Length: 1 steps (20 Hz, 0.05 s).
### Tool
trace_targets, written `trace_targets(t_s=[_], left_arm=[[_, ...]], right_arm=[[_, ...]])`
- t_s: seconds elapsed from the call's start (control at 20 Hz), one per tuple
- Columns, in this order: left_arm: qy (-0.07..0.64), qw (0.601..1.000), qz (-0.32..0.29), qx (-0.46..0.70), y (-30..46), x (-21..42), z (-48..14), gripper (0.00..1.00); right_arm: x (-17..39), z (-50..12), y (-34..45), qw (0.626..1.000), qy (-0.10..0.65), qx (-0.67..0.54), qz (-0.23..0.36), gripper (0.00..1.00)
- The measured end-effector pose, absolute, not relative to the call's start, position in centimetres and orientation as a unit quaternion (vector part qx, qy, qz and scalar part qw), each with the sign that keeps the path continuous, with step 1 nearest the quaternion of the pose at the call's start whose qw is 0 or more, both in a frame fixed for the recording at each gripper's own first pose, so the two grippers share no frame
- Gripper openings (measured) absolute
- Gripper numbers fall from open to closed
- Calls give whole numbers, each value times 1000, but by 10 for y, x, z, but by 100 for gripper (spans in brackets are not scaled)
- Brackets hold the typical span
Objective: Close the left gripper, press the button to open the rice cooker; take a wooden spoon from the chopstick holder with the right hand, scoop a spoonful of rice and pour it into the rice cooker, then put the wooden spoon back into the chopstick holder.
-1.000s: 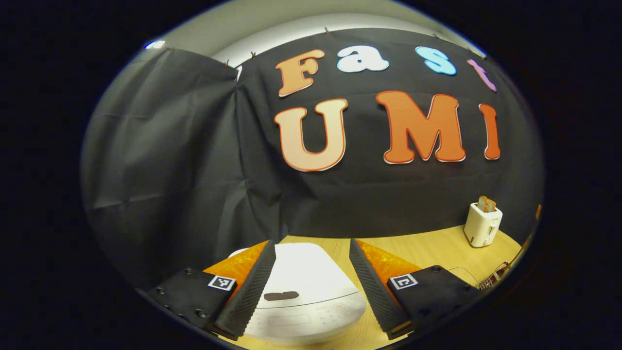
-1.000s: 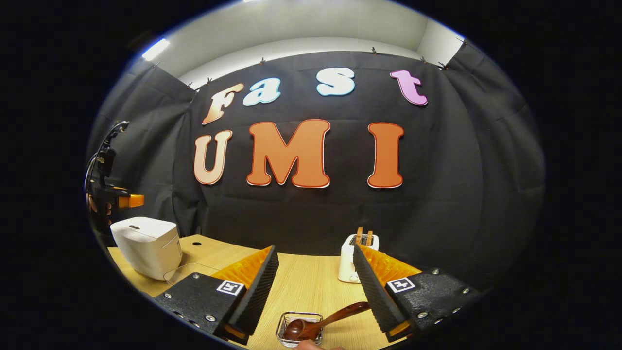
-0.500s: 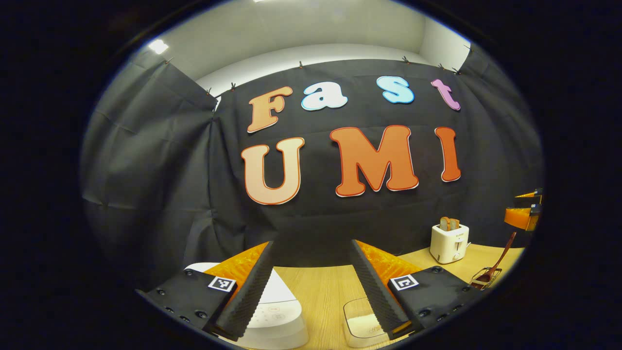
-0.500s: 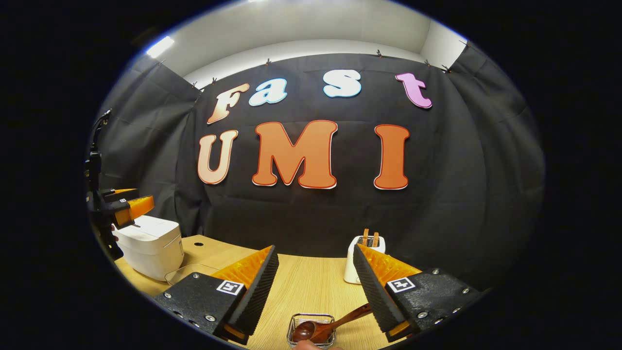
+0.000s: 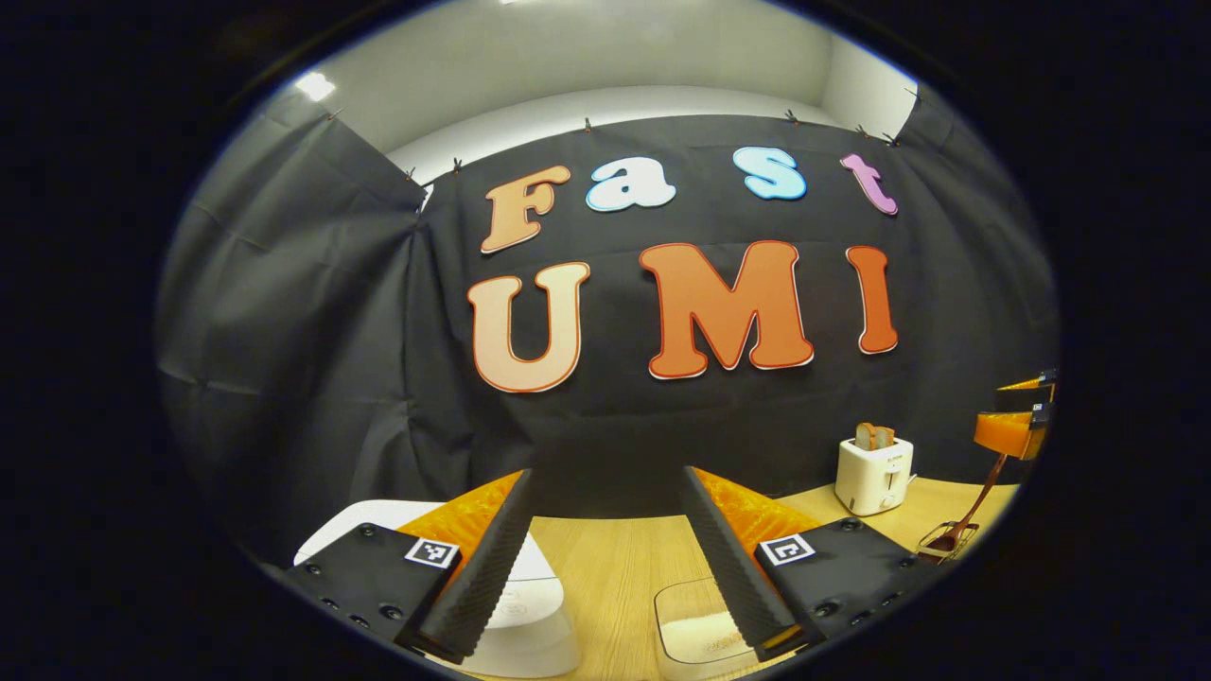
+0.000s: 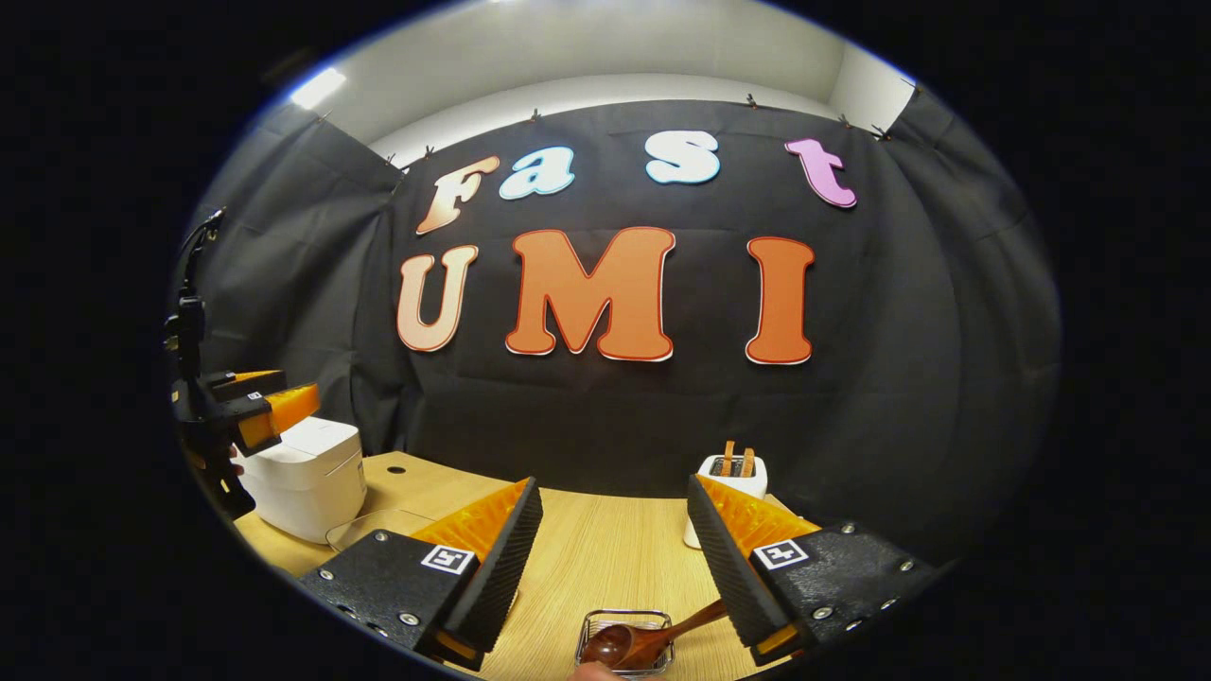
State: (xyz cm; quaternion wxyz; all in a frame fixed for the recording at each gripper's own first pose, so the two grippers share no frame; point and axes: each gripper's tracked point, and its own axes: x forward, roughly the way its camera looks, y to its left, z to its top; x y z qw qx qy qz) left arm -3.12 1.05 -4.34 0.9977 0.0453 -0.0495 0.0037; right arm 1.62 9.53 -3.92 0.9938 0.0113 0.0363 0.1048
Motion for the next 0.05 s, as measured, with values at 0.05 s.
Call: trace_targets(t_s=[0.05], left_arm=[[-50,998,5,44,11,-31,-42,97]], right_arm=[[16,-39,96,994,35,12,106,92]])
